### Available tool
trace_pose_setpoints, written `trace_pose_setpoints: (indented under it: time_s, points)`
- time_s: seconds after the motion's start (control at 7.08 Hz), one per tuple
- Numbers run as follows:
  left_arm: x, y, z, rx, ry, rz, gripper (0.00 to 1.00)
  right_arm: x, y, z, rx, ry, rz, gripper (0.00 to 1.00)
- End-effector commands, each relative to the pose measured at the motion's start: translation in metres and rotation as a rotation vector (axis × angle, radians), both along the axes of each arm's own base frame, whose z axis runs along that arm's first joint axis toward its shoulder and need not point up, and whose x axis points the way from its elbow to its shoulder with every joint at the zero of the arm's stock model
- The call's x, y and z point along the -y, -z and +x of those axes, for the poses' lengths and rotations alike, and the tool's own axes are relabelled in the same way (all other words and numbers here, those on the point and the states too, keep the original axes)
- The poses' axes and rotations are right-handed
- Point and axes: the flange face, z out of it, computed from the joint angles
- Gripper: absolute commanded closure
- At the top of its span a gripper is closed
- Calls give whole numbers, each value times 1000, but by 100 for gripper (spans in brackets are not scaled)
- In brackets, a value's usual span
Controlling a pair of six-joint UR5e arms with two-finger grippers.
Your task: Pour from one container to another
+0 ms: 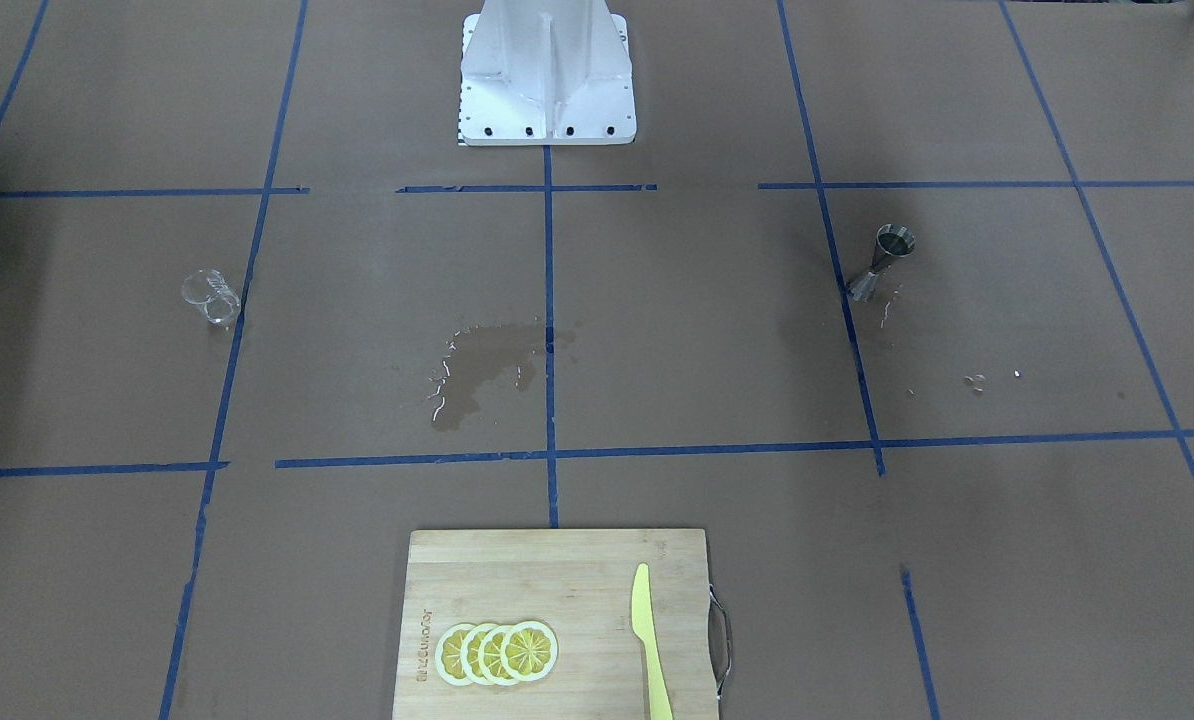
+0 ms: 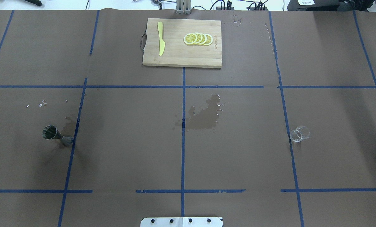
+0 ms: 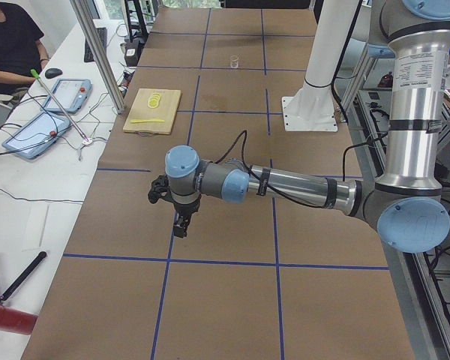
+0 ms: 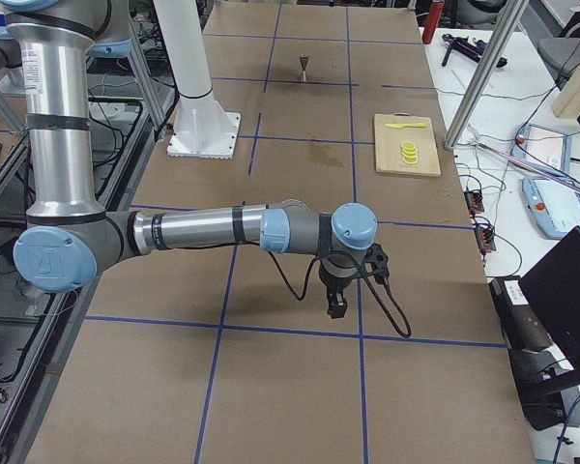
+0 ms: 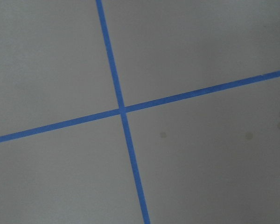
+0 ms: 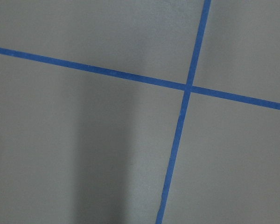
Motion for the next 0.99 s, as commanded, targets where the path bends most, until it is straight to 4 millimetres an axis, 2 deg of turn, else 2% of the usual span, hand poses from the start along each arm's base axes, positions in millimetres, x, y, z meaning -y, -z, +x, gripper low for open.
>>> trace_pose_setpoints:
  time_s: [0.0, 0.14, 0.28, 0.85]
  points:
    - [-1, -1, 0, -1, 0, -3, 0, 1, -3, -4, -1, 8, -4, 0]
    - [-12, -8, -3, 1, -17, 17, 0, 6, -11, -4, -1, 4, -25, 0]
    - [-14, -17, -4, 6, -51, 42, 0, 11, -1, -3, 0, 1, -6, 0]
    - [-17, -12, -10, -14, -34, 34, 0, 12, -6, 0, -57, 4, -20, 0]
